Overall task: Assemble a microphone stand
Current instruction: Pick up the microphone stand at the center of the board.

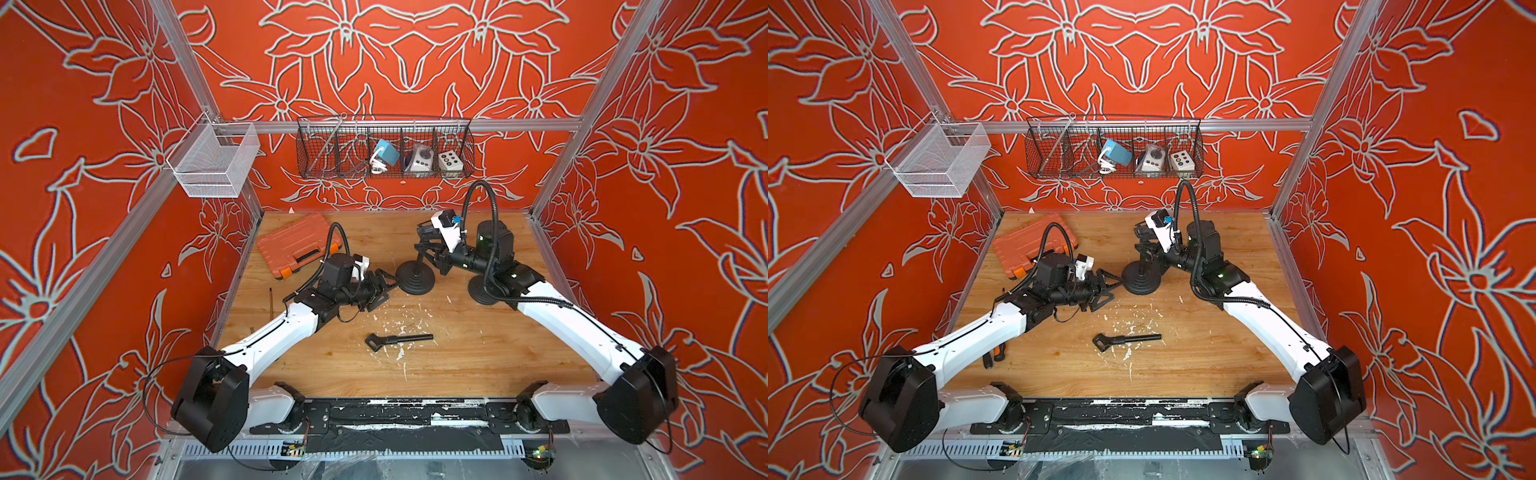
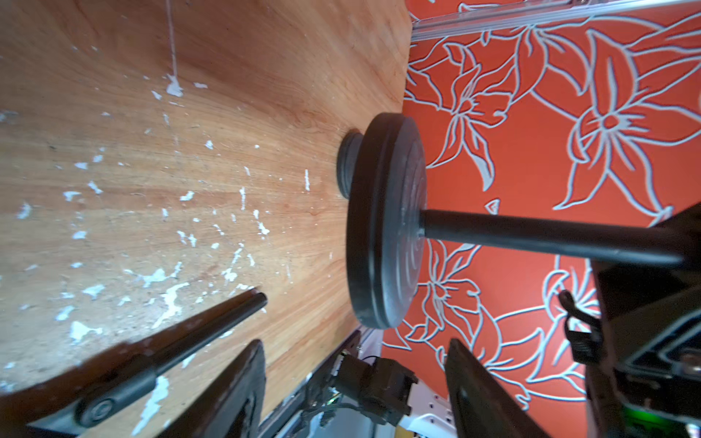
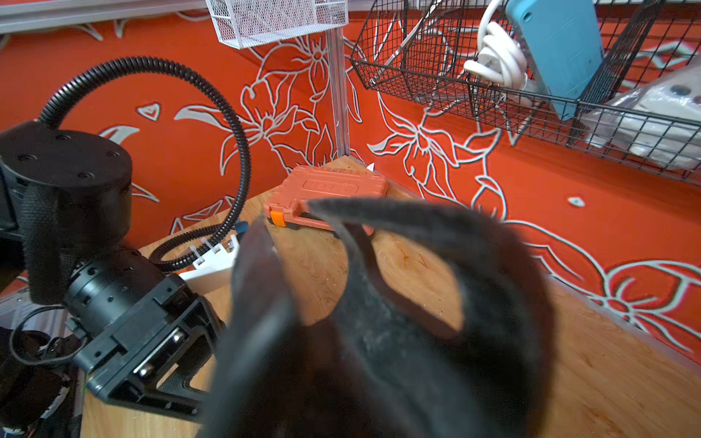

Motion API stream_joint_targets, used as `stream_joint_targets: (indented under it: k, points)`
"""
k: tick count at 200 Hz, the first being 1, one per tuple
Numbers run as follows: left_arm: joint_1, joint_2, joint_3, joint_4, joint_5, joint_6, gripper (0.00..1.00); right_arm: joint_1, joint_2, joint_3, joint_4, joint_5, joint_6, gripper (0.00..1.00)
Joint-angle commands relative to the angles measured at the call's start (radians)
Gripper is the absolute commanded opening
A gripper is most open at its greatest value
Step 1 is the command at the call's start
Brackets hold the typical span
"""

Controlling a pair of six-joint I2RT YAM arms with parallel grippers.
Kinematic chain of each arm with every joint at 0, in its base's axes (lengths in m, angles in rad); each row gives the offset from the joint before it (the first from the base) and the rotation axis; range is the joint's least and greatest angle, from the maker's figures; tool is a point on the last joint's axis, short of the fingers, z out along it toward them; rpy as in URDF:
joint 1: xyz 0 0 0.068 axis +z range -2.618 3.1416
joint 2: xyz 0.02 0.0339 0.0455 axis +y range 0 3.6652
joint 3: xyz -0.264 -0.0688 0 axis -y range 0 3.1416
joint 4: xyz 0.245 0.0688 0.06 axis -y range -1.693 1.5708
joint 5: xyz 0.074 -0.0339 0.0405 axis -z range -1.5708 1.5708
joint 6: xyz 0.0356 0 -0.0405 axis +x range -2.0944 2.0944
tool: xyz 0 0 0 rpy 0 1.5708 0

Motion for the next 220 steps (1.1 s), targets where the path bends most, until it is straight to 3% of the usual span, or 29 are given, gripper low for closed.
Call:
stream_joint_targets:
  k: [1,89,220]
  points:
    - [0.008,-0.031,0.016,0.084,0.028,-0.099,0.72,-0.007,-0.041,0.064,0.006,-0.045,0.031,0.00]
    - [0.008,-0.018,0.045,0.121,0.072,-0.172,0.68,-0.008,-0.029,0.157,-0.035,-0.079,0.112,0.00]
    - [0.005,0.030,0.041,0.236,0.078,-0.261,0.54,-0.009,-0.020,0.147,0.083,-0.109,0.214,0.00]
